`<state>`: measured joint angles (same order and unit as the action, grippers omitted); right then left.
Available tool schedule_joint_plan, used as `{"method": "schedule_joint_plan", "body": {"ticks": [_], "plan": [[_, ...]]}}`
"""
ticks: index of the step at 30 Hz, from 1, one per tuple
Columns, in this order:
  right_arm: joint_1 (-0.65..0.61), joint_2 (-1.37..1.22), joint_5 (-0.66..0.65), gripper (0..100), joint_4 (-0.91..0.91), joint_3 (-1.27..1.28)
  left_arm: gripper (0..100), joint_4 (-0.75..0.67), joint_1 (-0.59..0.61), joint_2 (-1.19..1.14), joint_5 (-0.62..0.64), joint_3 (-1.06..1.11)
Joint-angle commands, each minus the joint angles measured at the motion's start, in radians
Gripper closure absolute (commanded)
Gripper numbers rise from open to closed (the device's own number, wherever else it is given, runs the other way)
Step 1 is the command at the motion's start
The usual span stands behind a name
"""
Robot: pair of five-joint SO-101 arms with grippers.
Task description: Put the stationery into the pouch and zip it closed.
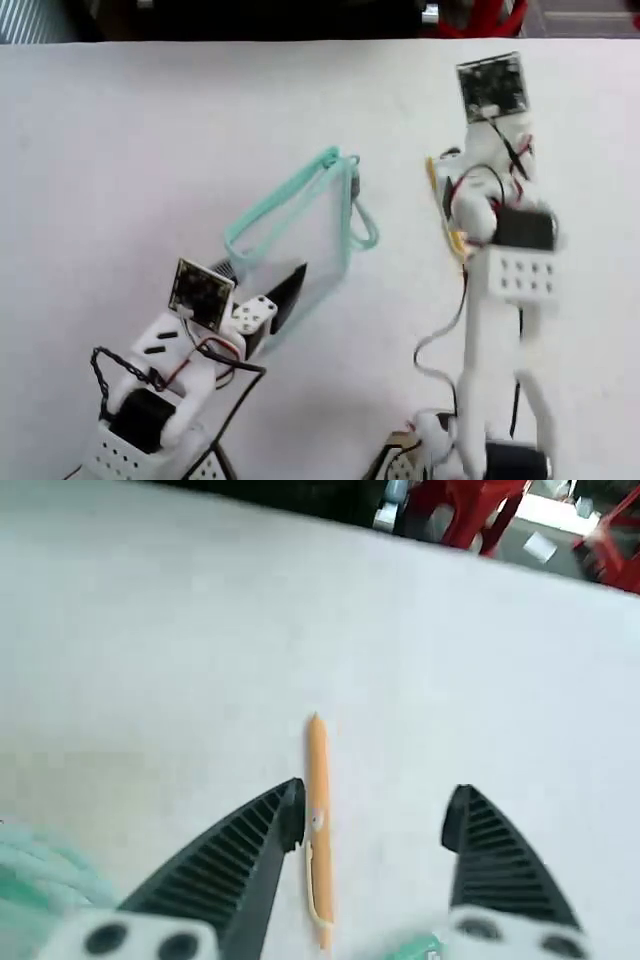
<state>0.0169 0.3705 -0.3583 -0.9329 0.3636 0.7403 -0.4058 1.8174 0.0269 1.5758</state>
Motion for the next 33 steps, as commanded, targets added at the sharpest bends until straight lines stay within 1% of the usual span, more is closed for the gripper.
{"method": "schedule_joint_plan", "body": {"ticks": [1, 6, 11, 17, 25, 27, 30, 32, 33], "plan": [[0.028, -0.272, -0.031, 84.5, 0.025, -0.118, 79, 0.000, 0.004, 0.007, 0.006, -0.029], [0.082, -0.582, -0.029, 82.8, 0.002, -0.311, 79, 0.002, 0.005, 0.007, 0.006, -0.029], [0.085, -0.792, -0.029, 83.1, -0.079, -0.488, 79, 0.002, 0.004, 0.007, 0.006, -0.029], [0.065, -0.909, -0.029, 83.2, -0.145, -0.640, 79, 0.000, 0.004, 0.007, 0.006, -0.029], [0.048, -1.064, -0.031, 83.4, -0.145, -0.740, 79, 0.000, 0.004, 0.007, 0.006, -0.029], [0.048, -1.112, -0.035, 87.1, -0.147, -0.772, 79, 0.000, 0.004, 0.007, 0.006, -0.029], [0.053, -1.153, -0.037, 99.3, -0.183, -0.842, 79, 0.000, 0.004, 0.007, 0.006, -0.029], [0.054, -1.158, -0.037, 96.6, -0.239, -0.888, 79, 0.000, 0.004, 0.007, 0.006, -0.029], [0.056, -1.150, -0.035, 98.0, -0.266, -0.916, 79, 0.000, 0.004, 0.007, 0.006, -0.029]]}}
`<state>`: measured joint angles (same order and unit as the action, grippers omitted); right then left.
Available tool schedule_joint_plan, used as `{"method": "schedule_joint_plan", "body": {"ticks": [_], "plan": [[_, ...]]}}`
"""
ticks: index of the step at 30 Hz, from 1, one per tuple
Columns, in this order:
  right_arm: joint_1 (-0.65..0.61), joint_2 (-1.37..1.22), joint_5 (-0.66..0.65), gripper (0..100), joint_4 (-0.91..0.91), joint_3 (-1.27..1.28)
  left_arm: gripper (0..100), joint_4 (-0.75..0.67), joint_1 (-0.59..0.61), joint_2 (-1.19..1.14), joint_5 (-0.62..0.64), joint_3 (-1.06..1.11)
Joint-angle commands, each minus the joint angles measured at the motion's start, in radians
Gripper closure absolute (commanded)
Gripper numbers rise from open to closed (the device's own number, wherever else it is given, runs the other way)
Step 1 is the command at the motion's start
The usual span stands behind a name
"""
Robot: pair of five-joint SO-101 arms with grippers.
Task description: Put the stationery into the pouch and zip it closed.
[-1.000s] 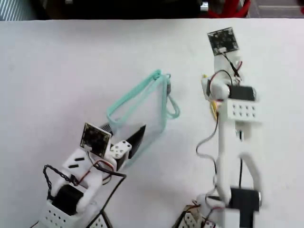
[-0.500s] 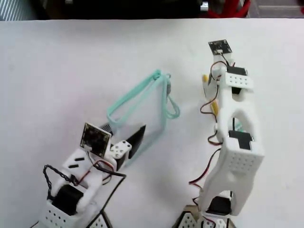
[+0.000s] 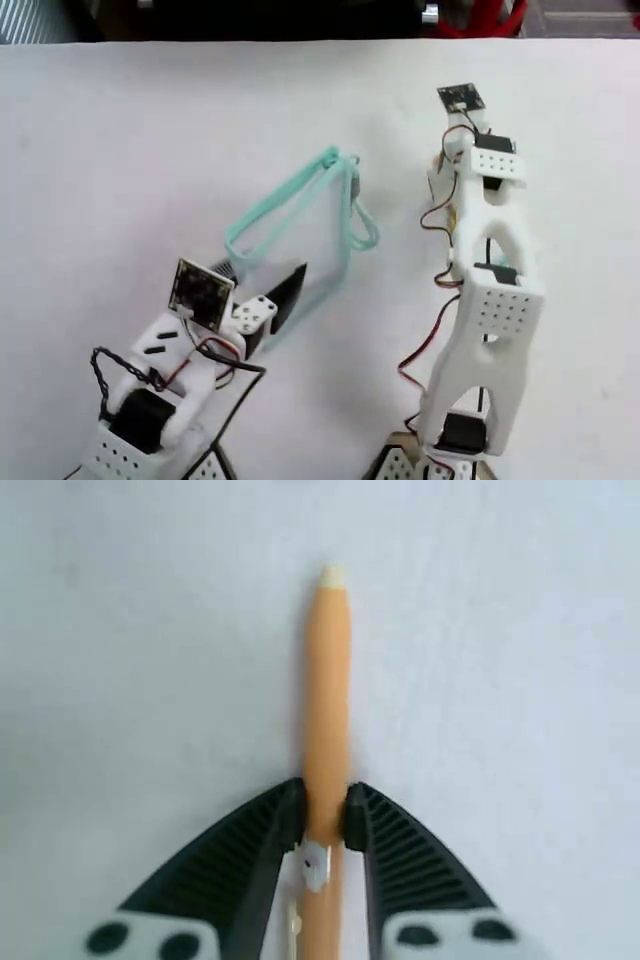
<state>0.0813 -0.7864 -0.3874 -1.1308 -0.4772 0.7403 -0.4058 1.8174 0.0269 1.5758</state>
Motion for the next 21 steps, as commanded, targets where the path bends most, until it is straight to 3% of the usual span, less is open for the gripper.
{"method": "schedule_joint_plan", "body": {"ticks": [1, 7, 12, 17, 21], "plan": [[-0.008, 0.024, -0.003, 98.4, -0.110, -0.109, 79, 0.000, 0.004, 0.007, 0.006, -0.029], [-0.041, 0.269, 0.000, 98.1, -0.426, -0.384, 79, 0.000, 0.004, 0.007, 0.006, -0.029], [-0.108, 0.519, 0.000, 98.1, -0.575, -0.531, 79, 0.000, 0.005, 0.007, 0.006, -0.031], [-0.194, 0.760, 0.015, 98.1, -0.587, -0.463, 79, -0.002, 0.008, 0.007, 0.006, -0.031], [-0.263, 0.964, 0.127, 98.1, -0.587, -0.292, 79, 0.002, 0.010, 0.007, 0.006, -0.031]]}}
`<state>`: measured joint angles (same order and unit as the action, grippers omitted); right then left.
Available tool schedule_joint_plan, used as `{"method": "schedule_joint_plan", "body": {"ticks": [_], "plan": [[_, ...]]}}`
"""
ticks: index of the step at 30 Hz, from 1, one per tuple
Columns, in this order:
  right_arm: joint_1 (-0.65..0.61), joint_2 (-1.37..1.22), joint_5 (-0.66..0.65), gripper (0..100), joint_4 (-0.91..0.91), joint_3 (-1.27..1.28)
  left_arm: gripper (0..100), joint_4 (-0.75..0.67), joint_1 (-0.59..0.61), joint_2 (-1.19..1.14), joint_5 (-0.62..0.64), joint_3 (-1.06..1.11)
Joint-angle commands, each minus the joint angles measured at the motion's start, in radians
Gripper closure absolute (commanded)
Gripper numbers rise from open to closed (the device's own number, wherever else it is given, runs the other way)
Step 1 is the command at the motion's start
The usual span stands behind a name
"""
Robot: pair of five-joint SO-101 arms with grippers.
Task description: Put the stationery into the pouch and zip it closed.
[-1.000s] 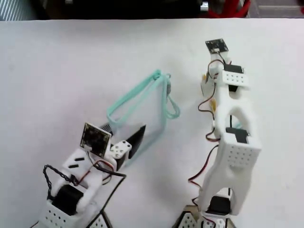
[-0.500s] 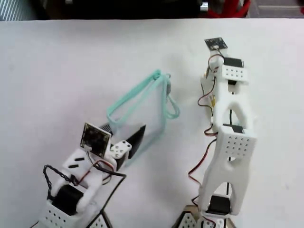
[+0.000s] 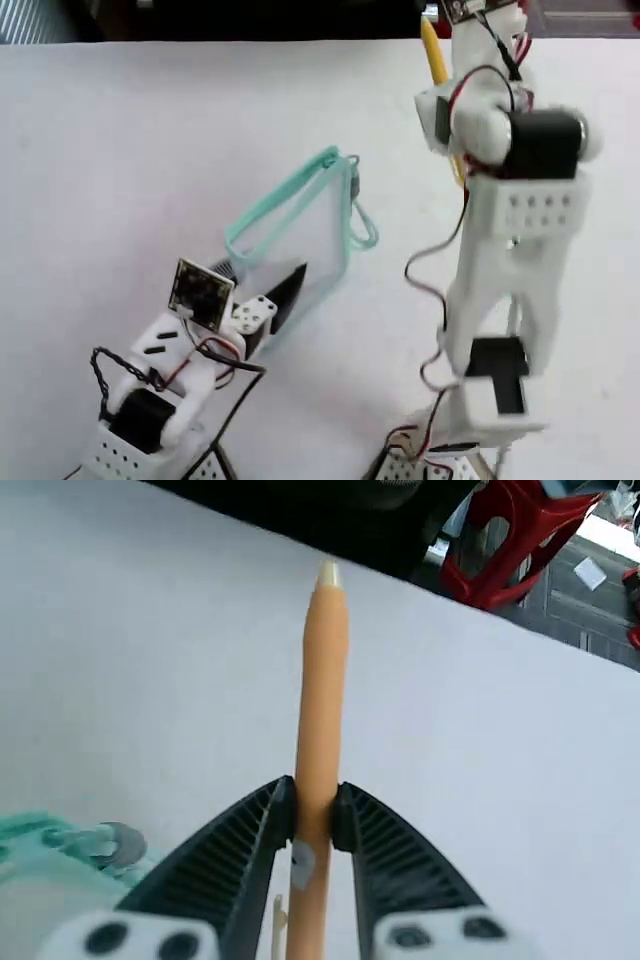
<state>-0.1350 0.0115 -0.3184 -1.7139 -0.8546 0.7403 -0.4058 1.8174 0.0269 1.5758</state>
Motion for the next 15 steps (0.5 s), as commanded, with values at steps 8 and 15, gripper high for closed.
{"method": "schedule_joint_plan", "body": {"ticks": [8, 15], "plan": [[-0.249, 0.598, 0.066, 98.1, 0.219, 0.514, 79, 0.002, 0.005, 0.007, 0.006, -0.031], [-0.512, 0.788, 0.069, 98.1, 0.799, 0.895, 79, -0.005, 0.004, 0.007, 0.006, -0.020]]}}
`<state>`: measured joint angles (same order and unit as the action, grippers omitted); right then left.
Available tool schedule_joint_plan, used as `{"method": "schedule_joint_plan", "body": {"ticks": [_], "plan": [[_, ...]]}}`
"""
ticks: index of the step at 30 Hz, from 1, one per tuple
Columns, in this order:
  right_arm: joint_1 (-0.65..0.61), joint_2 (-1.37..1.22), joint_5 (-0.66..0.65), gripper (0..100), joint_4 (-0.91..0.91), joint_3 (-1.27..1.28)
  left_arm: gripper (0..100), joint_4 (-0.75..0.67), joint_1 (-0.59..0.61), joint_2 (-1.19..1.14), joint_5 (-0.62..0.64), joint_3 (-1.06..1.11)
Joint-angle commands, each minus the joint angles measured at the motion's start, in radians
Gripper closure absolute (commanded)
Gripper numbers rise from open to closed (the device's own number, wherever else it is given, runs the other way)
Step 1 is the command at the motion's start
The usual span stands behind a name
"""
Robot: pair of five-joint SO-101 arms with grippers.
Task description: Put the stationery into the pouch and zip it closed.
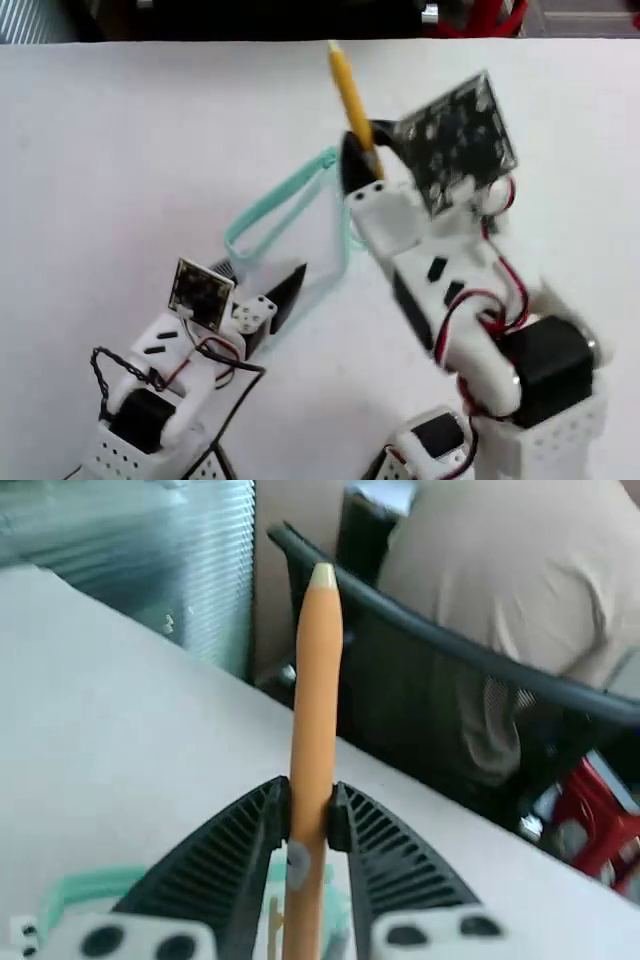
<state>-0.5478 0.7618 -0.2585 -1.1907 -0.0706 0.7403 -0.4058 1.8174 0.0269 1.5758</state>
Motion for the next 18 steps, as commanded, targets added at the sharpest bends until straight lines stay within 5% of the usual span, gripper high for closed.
{"method": "schedule_joint_plan", "body": {"ticks": [1, 6, 18], "plan": [[-0.139, 0.035, 0.008, 98.1, 0.343, 0.141, 79, -0.005, 0.004, 0.007, 0.005, -0.017], [-0.265, -0.035, 0.005, 98.1, 0.460, 0.221, 79, -0.005, 0.002, 0.007, 0.005, -0.015], [-0.265, -0.061, 0.006, 98.1, 0.542, 0.345, 79, -0.005, 0.002, 0.007, 0.005, -0.017]]}}
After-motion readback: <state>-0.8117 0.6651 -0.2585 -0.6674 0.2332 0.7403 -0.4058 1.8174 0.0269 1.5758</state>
